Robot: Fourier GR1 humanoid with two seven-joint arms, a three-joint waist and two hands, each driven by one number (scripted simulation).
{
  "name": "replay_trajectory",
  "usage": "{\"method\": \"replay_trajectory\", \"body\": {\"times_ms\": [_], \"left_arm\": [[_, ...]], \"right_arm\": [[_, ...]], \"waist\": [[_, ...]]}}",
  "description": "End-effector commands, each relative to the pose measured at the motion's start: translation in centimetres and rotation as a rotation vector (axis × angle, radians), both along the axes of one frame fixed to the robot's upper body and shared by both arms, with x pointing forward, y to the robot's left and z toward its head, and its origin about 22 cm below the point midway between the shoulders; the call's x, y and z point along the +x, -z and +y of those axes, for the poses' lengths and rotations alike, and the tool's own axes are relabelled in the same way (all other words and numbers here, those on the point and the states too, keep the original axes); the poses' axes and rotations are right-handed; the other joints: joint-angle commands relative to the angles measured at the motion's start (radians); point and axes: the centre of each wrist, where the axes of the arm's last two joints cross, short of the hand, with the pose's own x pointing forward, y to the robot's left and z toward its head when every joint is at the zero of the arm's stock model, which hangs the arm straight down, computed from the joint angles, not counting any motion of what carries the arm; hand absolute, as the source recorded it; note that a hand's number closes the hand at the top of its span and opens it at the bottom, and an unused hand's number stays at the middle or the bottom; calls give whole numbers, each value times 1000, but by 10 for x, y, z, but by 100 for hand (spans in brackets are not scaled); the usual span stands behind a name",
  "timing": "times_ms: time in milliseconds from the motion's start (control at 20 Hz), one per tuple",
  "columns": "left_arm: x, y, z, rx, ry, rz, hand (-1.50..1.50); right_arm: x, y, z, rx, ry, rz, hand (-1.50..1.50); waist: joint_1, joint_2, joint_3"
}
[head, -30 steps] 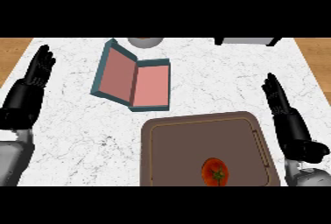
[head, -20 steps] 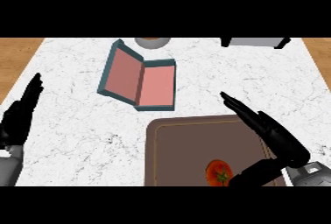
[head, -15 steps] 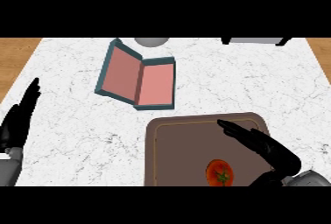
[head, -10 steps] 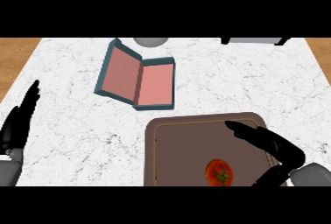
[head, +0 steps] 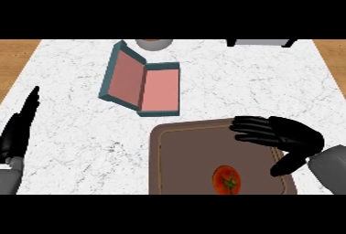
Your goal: Pick the tomato from the tray and place it in the cardboard box
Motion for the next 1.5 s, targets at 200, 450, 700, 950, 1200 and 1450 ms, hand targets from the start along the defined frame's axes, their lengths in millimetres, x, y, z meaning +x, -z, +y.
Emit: {"method": "replay_trajectory", "body": {"times_ms": [200,450,700,950,1200,1450], "left_arm": [[-9,11,4,12,-36,13,0],[-6,8,8,-7,-3,12,0],[-6,0,9,1,-19,1,0],[-12,-4,4,12,-15,4,0],[-10,-2,1,-8,2,10,0],[-10,-8,5,-3,-14,0,0]], "right_arm": [[-3,-23,33,-328,-82,-132,-150],[-11,-15,69,-416,-85,-108,-150],[-17,3,77,-434,-46,-156,-150],[-22,-10,81,-452,-77,-145,-150],[-33,2,95,-450,-73,-135,-150],[-29,15,85,-414,-143,-102,-150]], "waist": [[-21,-5,-2],[-19,-3,-2],[-18,-3,-1],[-19,-3,-1],[-19,-3,-1],[-17,-3,-1]]}}
